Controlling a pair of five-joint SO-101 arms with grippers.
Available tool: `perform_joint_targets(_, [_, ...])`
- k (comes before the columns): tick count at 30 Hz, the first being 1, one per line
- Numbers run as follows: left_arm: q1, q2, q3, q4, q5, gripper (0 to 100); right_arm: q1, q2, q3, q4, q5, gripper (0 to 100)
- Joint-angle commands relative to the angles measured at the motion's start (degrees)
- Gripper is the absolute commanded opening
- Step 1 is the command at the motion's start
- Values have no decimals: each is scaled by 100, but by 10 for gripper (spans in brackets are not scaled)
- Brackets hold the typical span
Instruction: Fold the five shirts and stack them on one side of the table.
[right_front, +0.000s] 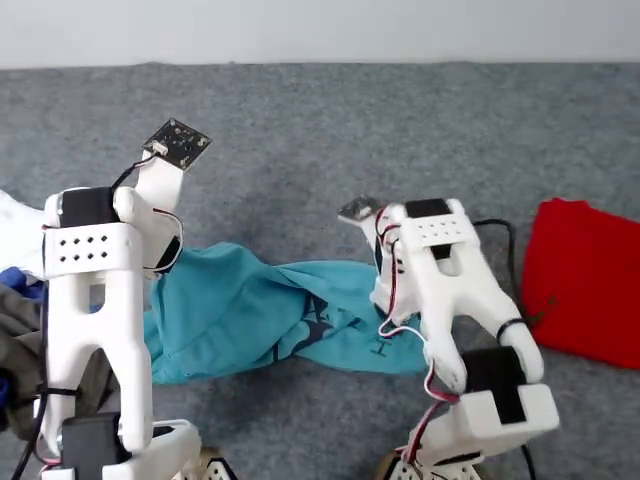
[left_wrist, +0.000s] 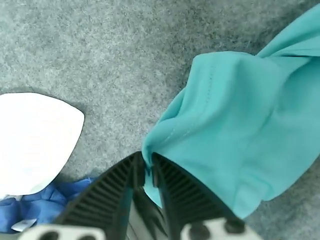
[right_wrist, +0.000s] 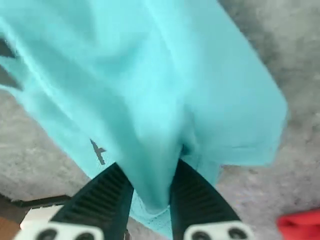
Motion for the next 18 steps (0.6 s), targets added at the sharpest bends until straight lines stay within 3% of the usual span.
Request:
perform_joint_targets(1, [185, -237, -57, 185, 53, 15, 66, -312, -290, 277, 70, 84])
perform_joint_targets(13, [440, -246, -57, 308, 334, 15, 40, 585, -510, 215, 62, 104])
perform_joint_targets(18, [448, -246, -57, 308, 334, 15, 57, 462, -563, 418, 79, 58])
